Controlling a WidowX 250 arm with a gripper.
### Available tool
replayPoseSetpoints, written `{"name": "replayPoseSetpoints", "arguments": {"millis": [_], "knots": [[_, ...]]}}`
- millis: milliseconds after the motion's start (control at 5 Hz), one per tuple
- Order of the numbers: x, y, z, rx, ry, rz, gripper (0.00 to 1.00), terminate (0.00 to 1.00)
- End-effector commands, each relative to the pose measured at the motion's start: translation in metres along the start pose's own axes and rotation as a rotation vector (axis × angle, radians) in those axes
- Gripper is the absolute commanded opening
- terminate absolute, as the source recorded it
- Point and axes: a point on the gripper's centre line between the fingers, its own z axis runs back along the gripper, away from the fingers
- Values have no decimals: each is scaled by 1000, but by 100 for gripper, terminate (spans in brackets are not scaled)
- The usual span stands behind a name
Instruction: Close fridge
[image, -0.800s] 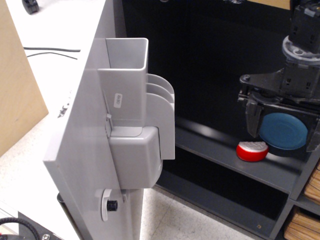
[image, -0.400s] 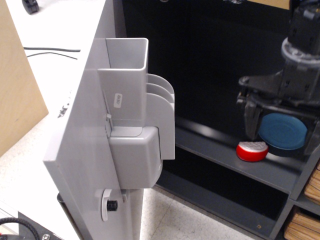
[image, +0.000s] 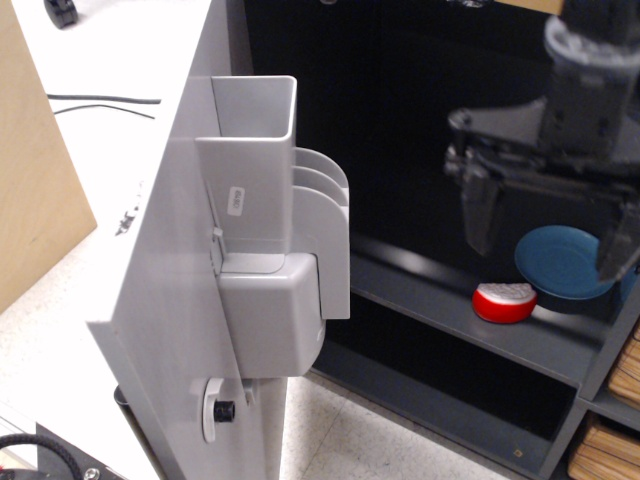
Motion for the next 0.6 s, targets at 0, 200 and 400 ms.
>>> {"name": "replayPoseSetpoints", "arguments": {"millis": [0,200,400], "knots": [[-20,33,59,14,-58,44,100,0],[-43,61,60,32,-34,76,100,0],[-61,92,61,30,-44,67,100,0]]}}
